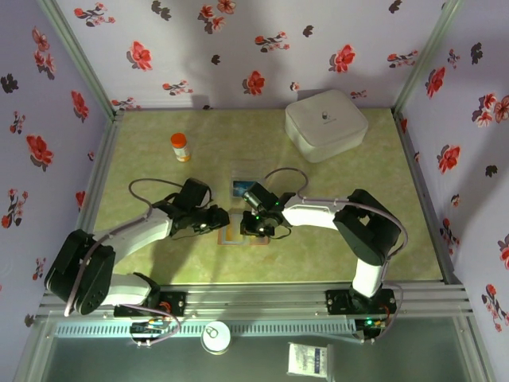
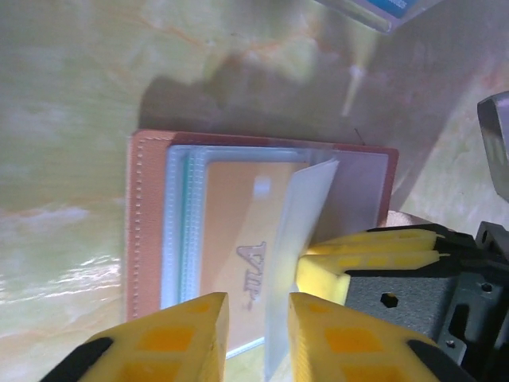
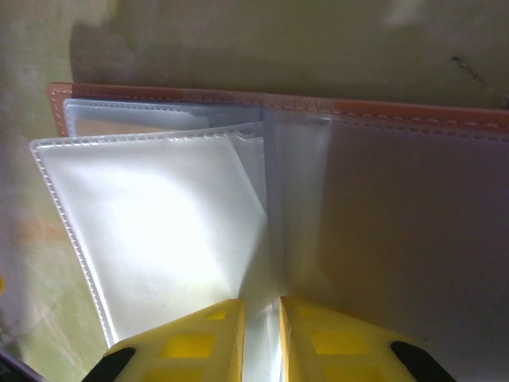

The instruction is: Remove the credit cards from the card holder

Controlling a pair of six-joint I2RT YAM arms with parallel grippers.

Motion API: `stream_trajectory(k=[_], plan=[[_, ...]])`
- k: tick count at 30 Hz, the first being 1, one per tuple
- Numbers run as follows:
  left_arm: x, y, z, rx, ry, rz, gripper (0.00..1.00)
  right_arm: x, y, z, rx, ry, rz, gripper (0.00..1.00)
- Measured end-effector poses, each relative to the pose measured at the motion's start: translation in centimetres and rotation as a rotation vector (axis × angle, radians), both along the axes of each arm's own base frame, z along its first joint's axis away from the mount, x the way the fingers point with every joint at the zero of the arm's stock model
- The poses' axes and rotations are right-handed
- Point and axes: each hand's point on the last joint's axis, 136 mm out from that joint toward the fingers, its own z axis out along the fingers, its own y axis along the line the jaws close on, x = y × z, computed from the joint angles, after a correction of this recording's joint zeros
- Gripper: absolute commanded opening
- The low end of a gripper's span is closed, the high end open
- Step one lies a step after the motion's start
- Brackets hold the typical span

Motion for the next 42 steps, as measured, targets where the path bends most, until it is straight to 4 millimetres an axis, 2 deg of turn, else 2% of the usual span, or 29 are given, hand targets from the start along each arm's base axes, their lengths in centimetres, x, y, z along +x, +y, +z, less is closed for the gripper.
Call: stream_trajectory(k=[7, 13, 23, 27, 33, 37, 42], plan=[[-0.4, -1.2, -1.2, -0.003, 0.03, -0.026, 0.3, 0.0, 0.0, 0.0, 0.001, 0.0, 0.0, 0.2], [-0.4, -1.7, -1.8, -0.001, 0.041, -0.036, 0.27, 0.0, 0.0, 0.1, 0.003, -0.002, 0.0, 0.2], [0.2, -2.7, -1.2, -0.021, 0.028, -0.047, 0.19, 0.0, 0.0, 0.5, 0.011, -0.009, 0.0, 0.23], [0.3, -2.9, -0.9, -0.025, 0.021, -0.051, 0.17, 0.2, -0.2, 2.1, 0.028, -0.037, -0.008, 0.23], [0.5, -4.0, 0.3, -0.043, -0.003, -0.07, 0.16, 1.3, -1.4, 6.4, 0.07, -0.126, -0.04, 0.22], [0.4, -5.0, 1.1, -0.054, -0.016, -0.096, 0.15, 1.9, -2.9, 8.5, 0.086, -0.18, -0.071, 0.21], [0.2, -6.4, 0.8, -0.049, -0.001, -0.121, 0.15, 2.3, -5.5, 9.6, 0.084, -0.214, -0.119, 0.21]])
